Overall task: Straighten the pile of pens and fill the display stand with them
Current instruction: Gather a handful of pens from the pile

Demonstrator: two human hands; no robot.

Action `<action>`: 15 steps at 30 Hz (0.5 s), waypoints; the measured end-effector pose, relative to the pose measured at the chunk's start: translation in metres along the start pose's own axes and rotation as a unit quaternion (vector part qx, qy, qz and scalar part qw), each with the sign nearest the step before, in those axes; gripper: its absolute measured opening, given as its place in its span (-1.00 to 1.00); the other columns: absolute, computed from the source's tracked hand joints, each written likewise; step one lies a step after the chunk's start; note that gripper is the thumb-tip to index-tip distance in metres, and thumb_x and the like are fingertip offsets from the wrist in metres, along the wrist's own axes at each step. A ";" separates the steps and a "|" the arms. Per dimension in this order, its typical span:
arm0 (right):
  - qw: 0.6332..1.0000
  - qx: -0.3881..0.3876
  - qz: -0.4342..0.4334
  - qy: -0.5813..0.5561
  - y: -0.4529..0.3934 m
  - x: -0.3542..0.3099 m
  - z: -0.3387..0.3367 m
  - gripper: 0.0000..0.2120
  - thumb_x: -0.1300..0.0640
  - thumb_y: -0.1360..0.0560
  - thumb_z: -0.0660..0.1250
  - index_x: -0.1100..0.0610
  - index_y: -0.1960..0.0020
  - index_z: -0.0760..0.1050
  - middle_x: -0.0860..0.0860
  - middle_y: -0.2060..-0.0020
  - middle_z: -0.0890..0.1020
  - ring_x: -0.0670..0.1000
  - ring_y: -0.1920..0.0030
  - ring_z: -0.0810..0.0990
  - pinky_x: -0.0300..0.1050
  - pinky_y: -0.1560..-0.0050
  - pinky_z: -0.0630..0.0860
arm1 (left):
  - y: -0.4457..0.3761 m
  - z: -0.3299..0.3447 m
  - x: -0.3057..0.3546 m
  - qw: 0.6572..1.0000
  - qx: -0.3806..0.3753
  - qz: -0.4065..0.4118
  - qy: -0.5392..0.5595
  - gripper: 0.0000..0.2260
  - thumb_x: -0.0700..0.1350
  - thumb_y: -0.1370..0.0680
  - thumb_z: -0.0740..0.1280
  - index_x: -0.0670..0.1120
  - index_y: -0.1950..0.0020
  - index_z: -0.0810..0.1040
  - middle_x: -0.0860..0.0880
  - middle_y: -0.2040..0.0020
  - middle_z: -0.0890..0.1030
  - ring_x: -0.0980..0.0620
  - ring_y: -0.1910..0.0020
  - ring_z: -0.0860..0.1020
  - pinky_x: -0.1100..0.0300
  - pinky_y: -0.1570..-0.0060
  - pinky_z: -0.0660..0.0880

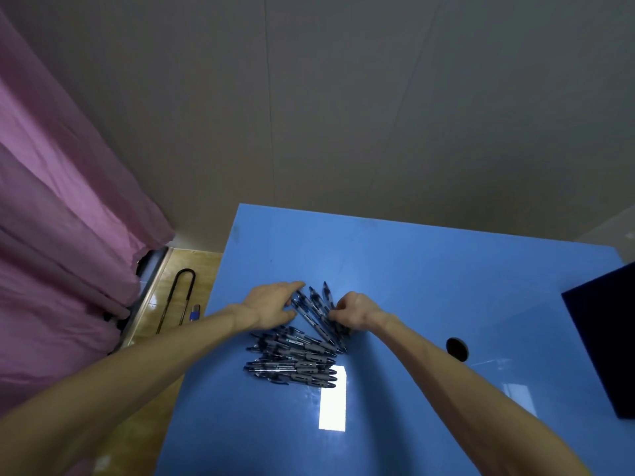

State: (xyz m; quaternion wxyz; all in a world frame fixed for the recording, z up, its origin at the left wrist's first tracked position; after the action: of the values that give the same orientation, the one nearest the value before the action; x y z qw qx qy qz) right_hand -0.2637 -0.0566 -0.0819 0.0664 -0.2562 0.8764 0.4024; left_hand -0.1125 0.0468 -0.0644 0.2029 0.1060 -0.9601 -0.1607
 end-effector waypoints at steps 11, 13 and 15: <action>0.995 0.019 -0.022 0.093 0.002 -0.018 -0.008 -0.69 -0.12 -0.52 0.36 0.06 0.26 0.44 -0.01 0.30 0.53 0.05 0.21 0.53 -0.16 0.34 0.34 | 0.004 0.004 -0.008 0.996 -0.039 0.039 -0.075 -0.39 0.18 -0.56 0.33 0.08 -0.58 0.28 0.05 -0.08 0.49 0.01 -0.06 0.52 0.13 0.08 0.44; 0.993 0.030 -0.031 0.113 0.002 -0.021 -0.009 -0.70 -0.10 -0.51 0.37 0.06 0.27 0.42 -0.02 0.31 0.52 0.06 0.20 0.54 -0.17 0.32 0.34 | 0.004 0.002 -0.008 0.994 -0.043 0.045 -0.085 -0.37 0.19 -0.54 0.36 0.06 -0.57 0.29 0.06 -0.09 0.47 0.01 -0.07 0.51 0.12 0.08 0.44; 0.991 0.037 -0.037 0.127 0.003 -0.024 -0.009 -0.71 -0.11 -0.49 0.37 0.05 0.27 0.43 -0.02 0.32 0.52 0.05 0.21 0.54 -0.17 0.33 0.34 | 0.003 0.001 -0.006 0.993 -0.044 0.051 -0.095 -0.37 0.20 -0.54 0.37 0.04 -0.56 0.32 0.05 -0.11 0.46 0.00 -0.07 0.51 0.13 0.10 0.40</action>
State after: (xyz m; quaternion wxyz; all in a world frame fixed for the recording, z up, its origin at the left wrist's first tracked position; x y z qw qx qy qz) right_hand -0.2432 -0.0524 -0.0662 -0.0209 -0.3348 0.8818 0.3315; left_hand -0.1076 0.0519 -0.0661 0.1232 0.0319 -0.9713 -0.2011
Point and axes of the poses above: each hand's wrist, its own y-axis away from the middle knuckle, its own z-axis out of the palm, x = y × z, the point moved 9 cm from there along -y, towards the middle knuckle
